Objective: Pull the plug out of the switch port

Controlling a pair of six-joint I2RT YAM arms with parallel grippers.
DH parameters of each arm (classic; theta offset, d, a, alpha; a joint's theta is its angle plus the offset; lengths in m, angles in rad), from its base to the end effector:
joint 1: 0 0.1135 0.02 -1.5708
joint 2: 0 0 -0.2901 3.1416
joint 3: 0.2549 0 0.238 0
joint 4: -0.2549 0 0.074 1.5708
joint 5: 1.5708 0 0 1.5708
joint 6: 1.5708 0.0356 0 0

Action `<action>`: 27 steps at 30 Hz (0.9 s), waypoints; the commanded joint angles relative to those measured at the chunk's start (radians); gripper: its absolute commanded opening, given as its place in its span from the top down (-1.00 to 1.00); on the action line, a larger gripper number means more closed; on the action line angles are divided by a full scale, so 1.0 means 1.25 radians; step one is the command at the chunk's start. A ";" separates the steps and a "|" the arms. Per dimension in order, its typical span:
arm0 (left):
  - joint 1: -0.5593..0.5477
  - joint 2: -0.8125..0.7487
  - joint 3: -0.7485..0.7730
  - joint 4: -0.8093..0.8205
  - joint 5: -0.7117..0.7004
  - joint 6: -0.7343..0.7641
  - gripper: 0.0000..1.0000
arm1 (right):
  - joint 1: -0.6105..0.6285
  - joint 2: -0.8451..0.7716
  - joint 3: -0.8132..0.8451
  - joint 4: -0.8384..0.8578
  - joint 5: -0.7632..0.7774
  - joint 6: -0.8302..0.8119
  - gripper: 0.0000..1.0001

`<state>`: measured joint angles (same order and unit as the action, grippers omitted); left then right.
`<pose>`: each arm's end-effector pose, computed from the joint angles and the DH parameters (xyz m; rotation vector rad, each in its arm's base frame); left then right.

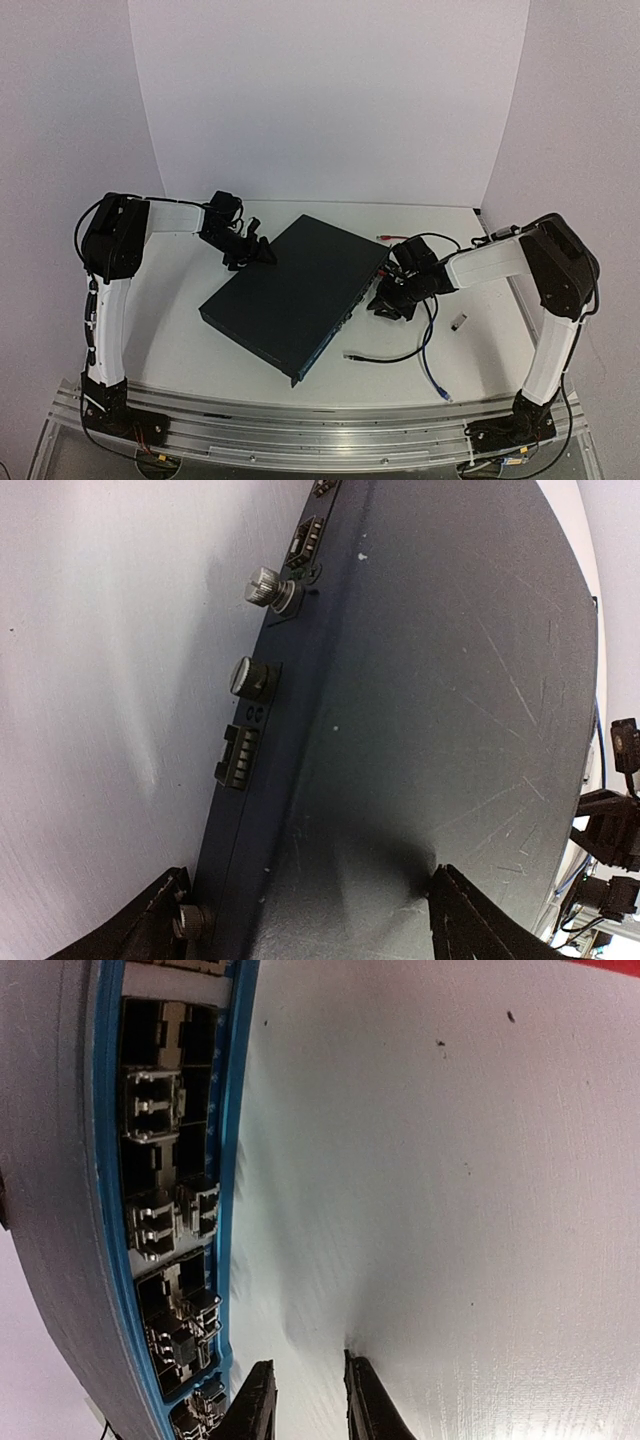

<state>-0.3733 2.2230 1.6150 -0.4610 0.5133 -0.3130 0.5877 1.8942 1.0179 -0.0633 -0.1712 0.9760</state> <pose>0.4312 -0.1876 0.1697 0.2631 2.6951 -0.9007 0.3046 0.2102 0.1619 0.4472 2.6665 0.7863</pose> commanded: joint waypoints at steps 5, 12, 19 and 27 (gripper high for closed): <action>-0.011 0.044 -0.010 -0.043 -0.063 0.014 -0.60 | 0.001 -0.088 0.009 -0.019 0.072 -0.391 0.44; -0.011 0.045 -0.008 -0.043 -0.059 0.016 -0.60 | 0.002 -0.104 0.007 -0.007 -0.090 -0.833 0.26; -0.011 0.045 -0.011 -0.042 -0.057 0.017 -0.60 | 0.002 -0.071 0.051 -0.008 -0.048 -0.962 0.21; -0.011 0.047 -0.010 -0.044 -0.052 0.019 -0.60 | 0.001 -0.031 0.079 -0.010 -0.045 -0.979 0.20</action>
<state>-0.3733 2.2230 1.6150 -0.4606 0.5144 -0.3126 0.5888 1.8171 1.0772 -0.0738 -0.2250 -0.1981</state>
